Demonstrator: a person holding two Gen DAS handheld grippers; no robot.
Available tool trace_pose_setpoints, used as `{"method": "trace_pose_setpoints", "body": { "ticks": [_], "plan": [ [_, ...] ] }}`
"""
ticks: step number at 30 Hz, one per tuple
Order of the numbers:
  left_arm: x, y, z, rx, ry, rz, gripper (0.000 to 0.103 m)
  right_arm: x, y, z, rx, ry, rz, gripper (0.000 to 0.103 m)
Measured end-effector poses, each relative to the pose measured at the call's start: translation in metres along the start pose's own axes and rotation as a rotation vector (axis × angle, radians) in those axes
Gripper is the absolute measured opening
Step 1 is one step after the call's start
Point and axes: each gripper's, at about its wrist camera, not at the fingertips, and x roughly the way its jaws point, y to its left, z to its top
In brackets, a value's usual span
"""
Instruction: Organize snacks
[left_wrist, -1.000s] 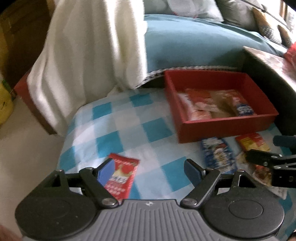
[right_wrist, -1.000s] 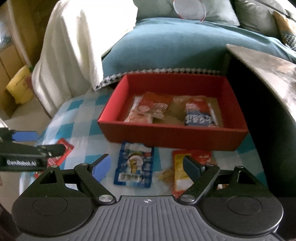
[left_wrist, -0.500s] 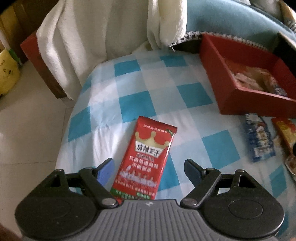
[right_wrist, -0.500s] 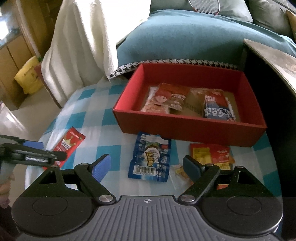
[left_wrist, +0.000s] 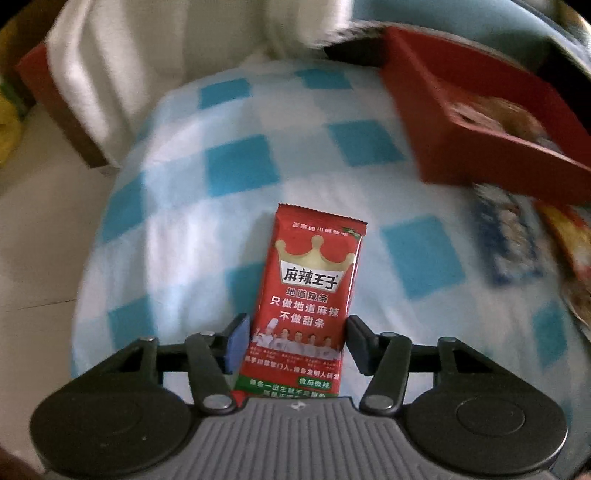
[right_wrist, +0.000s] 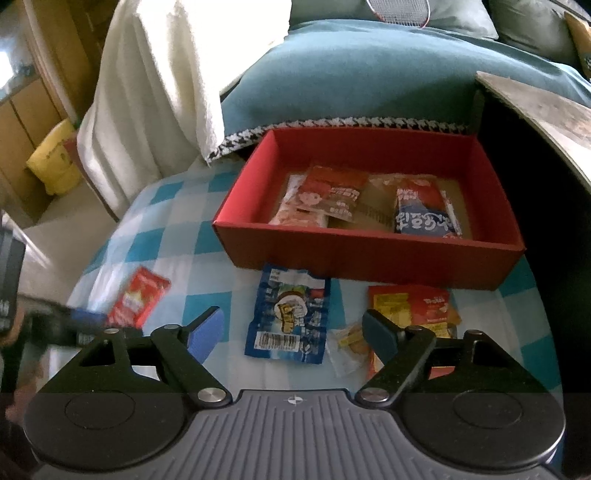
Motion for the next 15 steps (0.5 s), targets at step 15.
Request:
{"method": "trace_pose_setpoints", "body": {
  "ticks": [15],
  "plan": [
    [-0.004, -0.026, -0.013, 0.087, 0.032, -0.076, 0.047, 0.062, 0.003, 0.005, 0.027, 0.107, 0.002, 0.087]
  ]
}}
